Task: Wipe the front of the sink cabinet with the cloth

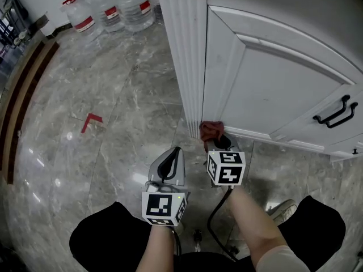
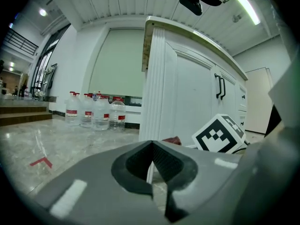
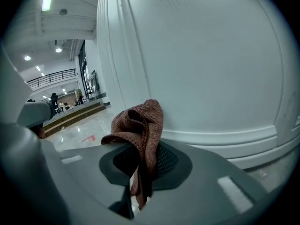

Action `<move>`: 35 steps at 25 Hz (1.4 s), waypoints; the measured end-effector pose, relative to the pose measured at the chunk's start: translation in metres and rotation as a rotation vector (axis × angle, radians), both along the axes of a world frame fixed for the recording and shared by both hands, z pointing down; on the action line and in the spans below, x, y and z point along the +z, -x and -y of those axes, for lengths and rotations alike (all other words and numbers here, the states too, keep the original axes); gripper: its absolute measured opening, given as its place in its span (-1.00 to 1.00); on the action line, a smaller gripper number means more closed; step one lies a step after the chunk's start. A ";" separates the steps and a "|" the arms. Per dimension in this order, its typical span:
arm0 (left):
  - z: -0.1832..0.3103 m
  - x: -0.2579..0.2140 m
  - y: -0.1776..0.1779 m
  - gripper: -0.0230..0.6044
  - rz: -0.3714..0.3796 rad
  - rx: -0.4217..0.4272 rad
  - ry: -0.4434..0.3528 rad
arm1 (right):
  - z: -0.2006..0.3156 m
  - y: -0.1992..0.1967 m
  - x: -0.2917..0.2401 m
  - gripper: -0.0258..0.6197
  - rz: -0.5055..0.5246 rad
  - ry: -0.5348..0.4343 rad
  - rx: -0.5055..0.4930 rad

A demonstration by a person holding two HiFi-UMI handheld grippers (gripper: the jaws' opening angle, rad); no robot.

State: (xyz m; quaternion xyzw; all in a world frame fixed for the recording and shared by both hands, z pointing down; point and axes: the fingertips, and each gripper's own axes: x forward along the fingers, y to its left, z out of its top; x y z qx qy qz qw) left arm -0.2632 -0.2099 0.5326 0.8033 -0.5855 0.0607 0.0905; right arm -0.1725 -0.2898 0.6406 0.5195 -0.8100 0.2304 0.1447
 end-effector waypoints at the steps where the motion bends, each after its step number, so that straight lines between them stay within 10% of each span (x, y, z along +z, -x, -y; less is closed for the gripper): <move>1: 0.000 0.000 -0.004 -0.93 0.000 0.008 0.000 | -0.001 -0.007 0.001 -0.67 -0.004 0.001 0.006; 23: 0.006 -0.003 -0.146 -0.93 0.068 0.260 -0.013 | -0.032 -0.218 0.009 -0.67 -0.055 0.059 0.302; 35: -0.004 -0.031 -0.180 -0.93 0.082 0.323 -0.075 | -0.061 -0.242 -0.035 -0.68 0.013 0.010 0.363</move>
